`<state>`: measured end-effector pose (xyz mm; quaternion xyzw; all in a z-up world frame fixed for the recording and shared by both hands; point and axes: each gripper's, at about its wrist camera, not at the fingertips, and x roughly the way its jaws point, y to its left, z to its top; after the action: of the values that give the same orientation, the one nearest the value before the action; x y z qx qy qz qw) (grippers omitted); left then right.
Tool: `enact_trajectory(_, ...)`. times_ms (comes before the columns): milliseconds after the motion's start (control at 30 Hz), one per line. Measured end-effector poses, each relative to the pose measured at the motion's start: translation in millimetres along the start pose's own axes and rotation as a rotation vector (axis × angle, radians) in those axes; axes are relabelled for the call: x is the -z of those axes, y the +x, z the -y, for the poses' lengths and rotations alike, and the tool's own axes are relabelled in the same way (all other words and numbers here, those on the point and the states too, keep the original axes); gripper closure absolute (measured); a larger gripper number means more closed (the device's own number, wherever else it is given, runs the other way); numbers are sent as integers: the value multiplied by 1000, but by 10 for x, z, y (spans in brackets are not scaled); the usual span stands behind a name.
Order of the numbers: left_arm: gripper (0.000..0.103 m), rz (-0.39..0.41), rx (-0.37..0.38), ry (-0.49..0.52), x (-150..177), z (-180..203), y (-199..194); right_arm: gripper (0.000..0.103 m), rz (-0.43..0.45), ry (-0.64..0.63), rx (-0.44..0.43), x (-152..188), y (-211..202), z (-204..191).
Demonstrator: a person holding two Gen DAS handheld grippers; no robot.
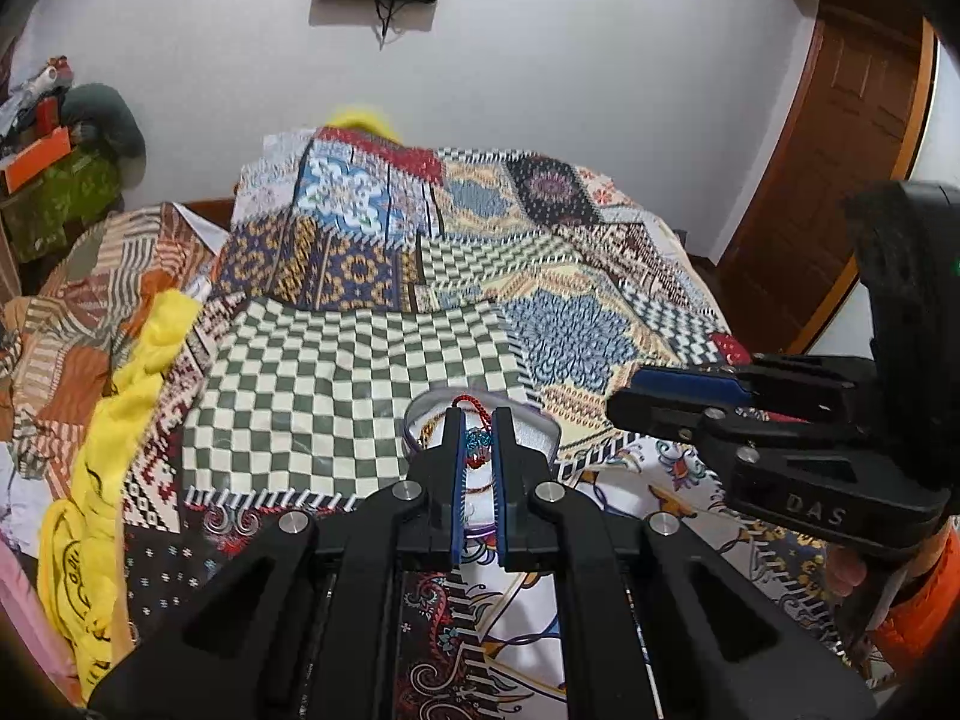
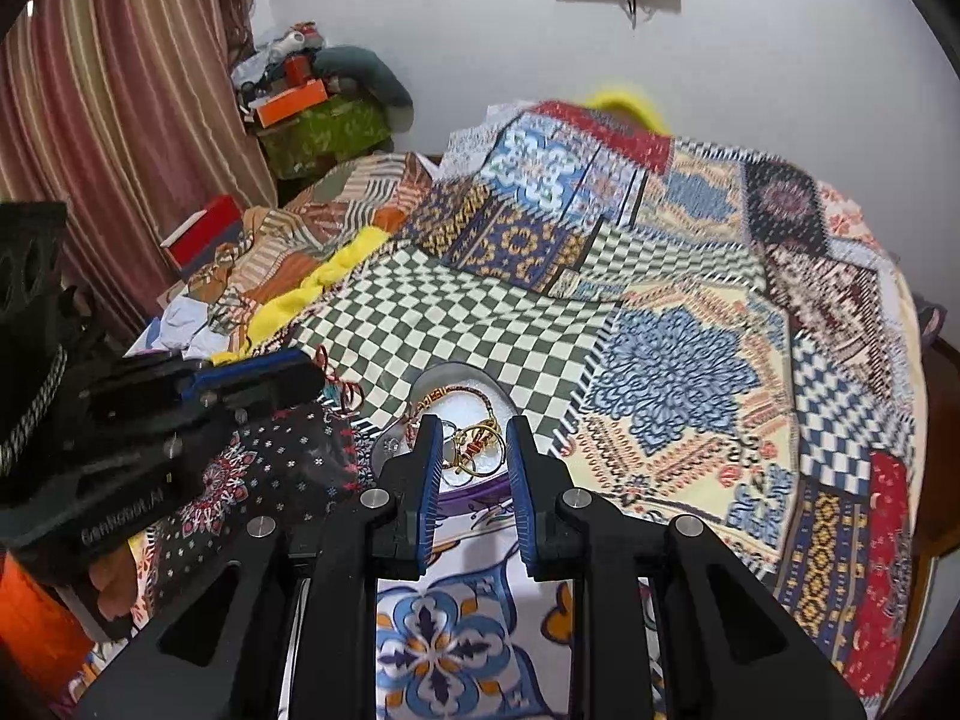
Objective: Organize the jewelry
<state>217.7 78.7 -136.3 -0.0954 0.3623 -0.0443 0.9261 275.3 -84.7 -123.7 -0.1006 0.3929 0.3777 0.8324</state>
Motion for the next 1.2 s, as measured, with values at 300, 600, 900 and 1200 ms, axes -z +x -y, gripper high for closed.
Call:
enact_trajectory(300,97,-100,24,0,130,-42,466,83,-115,49,-19,-51,428,128)
enact_trajectory(600,97,-149,45,-13,188,-84,654,83,-175,53,-27,-15,645,144)
enact_trajectory(900,96,-172,46,-2,230,-60,627,83,-157,39,-4,3,647,109)
enact_trajectory(1200,86,-124,8,7,197,-27,343,74,-122,25,33,-7,470,83)
